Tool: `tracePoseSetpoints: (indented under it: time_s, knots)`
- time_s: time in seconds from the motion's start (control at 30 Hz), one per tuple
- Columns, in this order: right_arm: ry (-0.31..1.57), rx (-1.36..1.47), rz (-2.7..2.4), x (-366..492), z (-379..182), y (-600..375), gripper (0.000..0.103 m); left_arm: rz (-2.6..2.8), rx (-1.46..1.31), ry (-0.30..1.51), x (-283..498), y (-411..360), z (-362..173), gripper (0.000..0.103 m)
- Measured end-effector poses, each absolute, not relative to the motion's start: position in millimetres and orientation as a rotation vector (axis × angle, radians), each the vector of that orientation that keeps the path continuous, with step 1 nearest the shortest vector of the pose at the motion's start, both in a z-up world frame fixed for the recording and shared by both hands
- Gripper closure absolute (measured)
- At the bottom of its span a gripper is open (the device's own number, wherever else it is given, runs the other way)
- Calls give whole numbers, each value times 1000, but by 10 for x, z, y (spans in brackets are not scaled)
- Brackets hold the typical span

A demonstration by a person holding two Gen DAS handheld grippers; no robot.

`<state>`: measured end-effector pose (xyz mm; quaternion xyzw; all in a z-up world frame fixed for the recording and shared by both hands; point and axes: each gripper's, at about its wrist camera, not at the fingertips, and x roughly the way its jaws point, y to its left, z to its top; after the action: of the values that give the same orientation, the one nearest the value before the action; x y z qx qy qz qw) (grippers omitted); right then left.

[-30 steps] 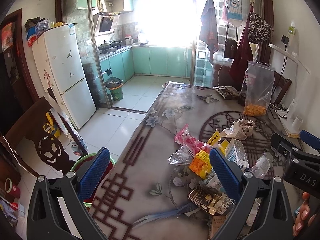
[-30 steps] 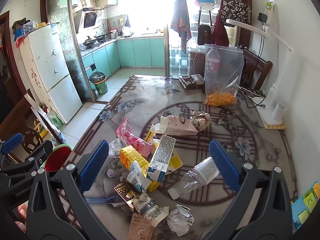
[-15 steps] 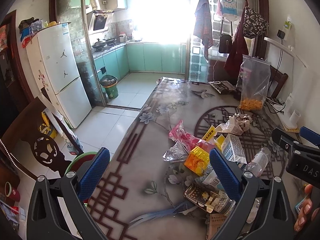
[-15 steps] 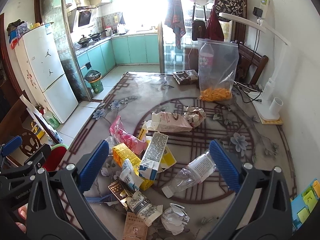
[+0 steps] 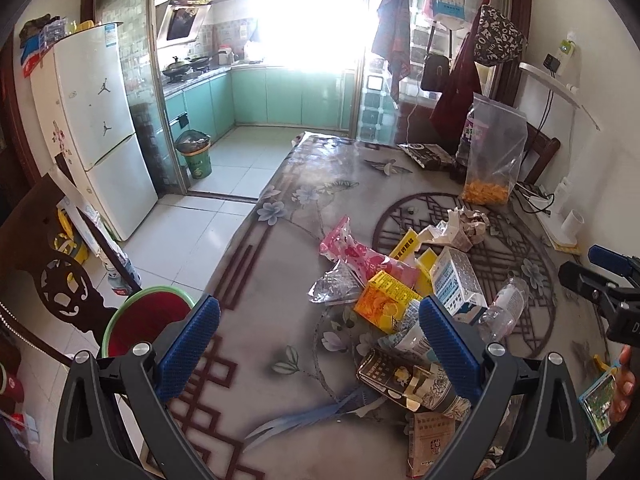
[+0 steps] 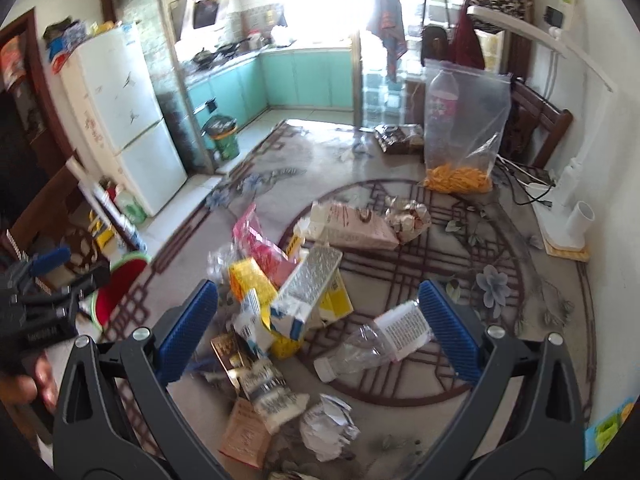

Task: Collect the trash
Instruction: 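Grasp the gold cigarette pack with the left tool while the right tool grasps crumpled paper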

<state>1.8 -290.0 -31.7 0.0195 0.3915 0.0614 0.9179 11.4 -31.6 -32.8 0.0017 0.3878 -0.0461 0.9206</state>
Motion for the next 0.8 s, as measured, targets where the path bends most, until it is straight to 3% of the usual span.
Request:
tracePoseSetpoints:
  time_s: [0.23,0.43,0.5,0.57,0.67,0.8]
  knots:
    - [1142,-112,283,-491,-1129,-2904,5,-199,1,888,168,-402,-521,8]
    - [1375,4,294,-940,-1799,-2975,17,-406,9,1016,156,-738,-828,8]
    - [1408,47,287,-1007,-1966,-2958,33,-459,8,1082,143,-862,-985,12]
    - [1445,121,300,-1052,-2112,-2960,58,-486,2,1155,137,-983,-1147,18]
    - [1438,209,311,-1066,-2124,-3019,70,-514,18,1218,66,-1095,-1318,21]
    - [1333,183,200,-928,-1840,-3284,72,-596,56,1351,-62,-1234,-1586,21]
